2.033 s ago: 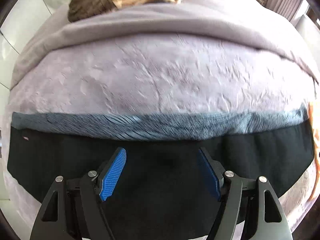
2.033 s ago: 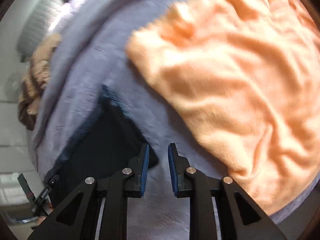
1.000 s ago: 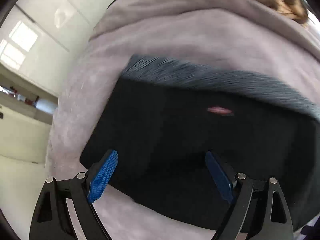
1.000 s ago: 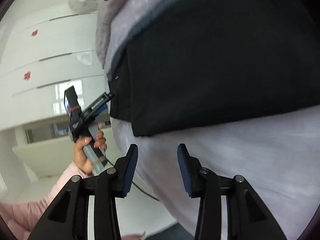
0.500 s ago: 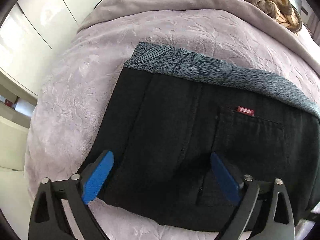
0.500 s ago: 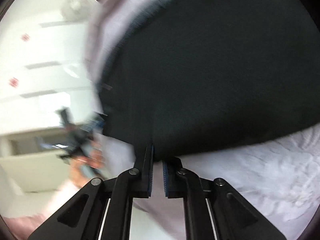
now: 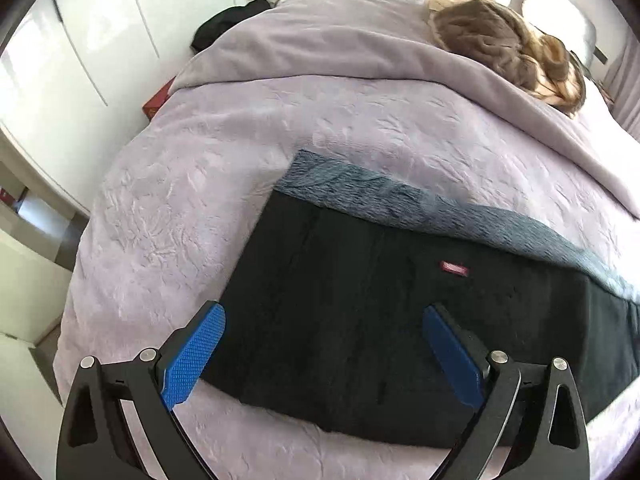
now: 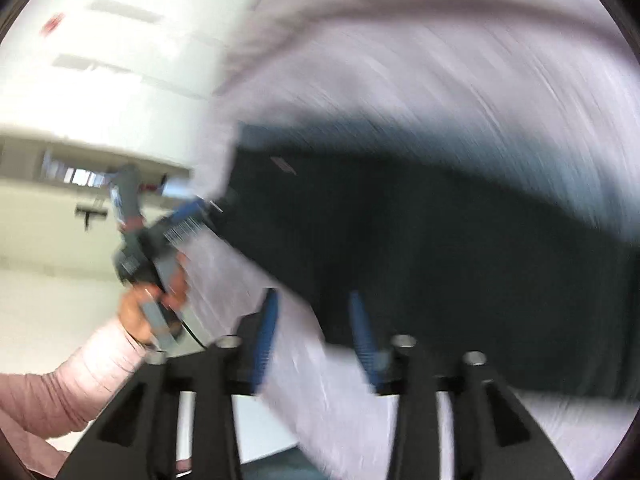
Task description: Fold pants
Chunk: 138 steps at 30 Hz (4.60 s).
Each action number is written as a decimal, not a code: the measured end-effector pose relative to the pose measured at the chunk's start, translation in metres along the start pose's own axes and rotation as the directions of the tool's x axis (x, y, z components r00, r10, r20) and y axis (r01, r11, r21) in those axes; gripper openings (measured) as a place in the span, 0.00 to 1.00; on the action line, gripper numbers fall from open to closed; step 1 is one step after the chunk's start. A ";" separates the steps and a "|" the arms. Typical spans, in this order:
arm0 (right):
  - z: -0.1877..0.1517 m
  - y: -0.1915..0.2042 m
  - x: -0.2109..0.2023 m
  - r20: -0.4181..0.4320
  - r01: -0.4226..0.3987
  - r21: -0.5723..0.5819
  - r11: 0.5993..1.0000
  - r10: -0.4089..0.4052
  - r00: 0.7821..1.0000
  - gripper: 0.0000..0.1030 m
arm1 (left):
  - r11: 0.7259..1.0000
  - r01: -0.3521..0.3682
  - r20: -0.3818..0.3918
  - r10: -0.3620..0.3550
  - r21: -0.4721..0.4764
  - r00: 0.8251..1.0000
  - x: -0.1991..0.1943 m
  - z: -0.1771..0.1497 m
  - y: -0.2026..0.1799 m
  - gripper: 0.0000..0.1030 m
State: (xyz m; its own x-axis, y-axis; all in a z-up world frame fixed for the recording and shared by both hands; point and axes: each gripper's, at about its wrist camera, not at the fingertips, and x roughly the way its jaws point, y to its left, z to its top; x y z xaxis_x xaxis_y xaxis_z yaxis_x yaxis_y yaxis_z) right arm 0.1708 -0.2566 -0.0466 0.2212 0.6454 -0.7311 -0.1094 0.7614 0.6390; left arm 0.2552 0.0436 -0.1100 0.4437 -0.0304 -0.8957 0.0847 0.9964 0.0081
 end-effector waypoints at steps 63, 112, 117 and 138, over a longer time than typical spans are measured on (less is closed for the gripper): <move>-0.058 -0.105 -0.038 0.029 0.343 0.275 0.898 -0.364 0.931 0.43 | 0.957 0.141 -0.104 -0.118 0.253 0.988 -0.006 -0.060 -0.152 1.00; -0.284 -0.369 -0.254 0.352 -0.063 0.860 0.507 -0.499 0.792 0.08 | 0.875 0.130 -0.241 -0.016 0.466 0.970 0.004 -0.124 -0.381 1.00; -0.280 -0.345 -0.267 0.334 -0.008 0.846 0.533 -0.518 0.787 0.09 | 0.875 0.134 -0.246 -0.018 0.466 0.969 0.003 -0.124 -0.382 1.00; -0.172 -0.292 -0.227 0.309 0.134 0.678 0.723 -0.446 0.840 0.23 | 0.868 0.160 -0.270 -0.032 0.470 0.962 -0.001 -0.119 -0.384 1.00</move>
State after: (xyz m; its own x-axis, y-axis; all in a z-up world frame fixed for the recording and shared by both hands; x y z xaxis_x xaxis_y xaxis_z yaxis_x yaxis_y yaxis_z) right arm -0.0139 -0.6143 -0.1082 0.5338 0.1842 -0.8253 0.6078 0.5950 0.5259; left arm 0.1164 -0.3300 -0.1650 0.1838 -0.0396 -0.9822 0.5638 0.8227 0.0723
